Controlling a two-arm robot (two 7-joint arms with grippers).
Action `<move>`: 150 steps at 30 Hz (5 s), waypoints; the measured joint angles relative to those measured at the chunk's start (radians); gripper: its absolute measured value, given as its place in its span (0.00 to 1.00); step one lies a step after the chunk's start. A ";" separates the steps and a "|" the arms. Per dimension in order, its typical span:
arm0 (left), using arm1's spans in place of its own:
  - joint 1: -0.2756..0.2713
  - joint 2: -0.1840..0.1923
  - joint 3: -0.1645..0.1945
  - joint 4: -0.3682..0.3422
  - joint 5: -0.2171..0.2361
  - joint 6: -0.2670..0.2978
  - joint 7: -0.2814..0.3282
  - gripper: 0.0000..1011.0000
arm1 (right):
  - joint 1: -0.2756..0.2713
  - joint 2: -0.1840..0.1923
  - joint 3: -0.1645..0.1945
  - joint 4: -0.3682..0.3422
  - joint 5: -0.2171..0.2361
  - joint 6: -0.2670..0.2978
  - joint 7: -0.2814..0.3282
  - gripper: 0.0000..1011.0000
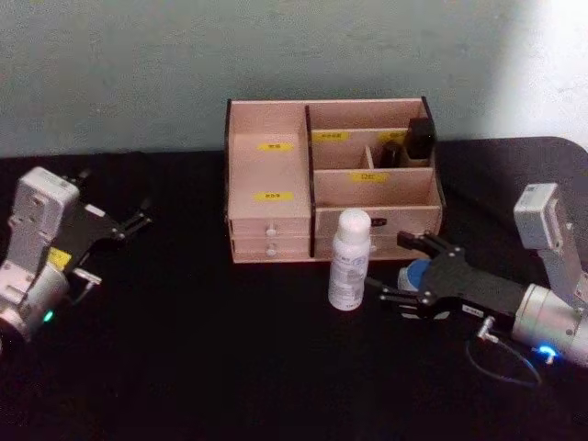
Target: Pick up the facial cleanser and watermelon frost from the table and place them into the tiered storage box.
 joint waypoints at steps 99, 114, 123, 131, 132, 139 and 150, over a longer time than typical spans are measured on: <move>0.000 0.000 0.000 0.000 0.000 0.000 0.000 0.99 | 0.162 -0.107 -0.058 0.144 0.014 0.054 0.091 0.59; 0.000 0.000 0.000 0.000 0.000 0.000 0.000 0.99 | 0.247 -0.140 -0.007 0.104 0.053 0.071 -0.031 0.59; 0.000 0.000 0.000 0.000 0.000 0.000 0.000 0.99 | 0.334 -0.208 -0.004 0.203 0.005 0.073 -0.097 0.59; 0.000 0.000 0.000 0.000 0.000 0.000 0.000 0.99 | 0.399 -0.260 -0.006 0.308 -0.022 0.053 -0.100 0.59; 0.000 0.000 0.000 0.000 0.000 0.000 0.000 0.99 | 0.405 -0.264 -0.006 0.319 -0.025 0.051 -0.100 0.59; 0.000 0.000 0.000 0.000 0.000 0.000 0.000 0.99 | 0.451 -0.301 -0.006 0.407 -0.046 0.040 -0.094 0.59; 0.000 0.000 0.000 0.000 0.000 0.000 0.000 0.99 | 0.497 -0.344 -0.006 0.515 -0.074 0.026 -0.078 0.59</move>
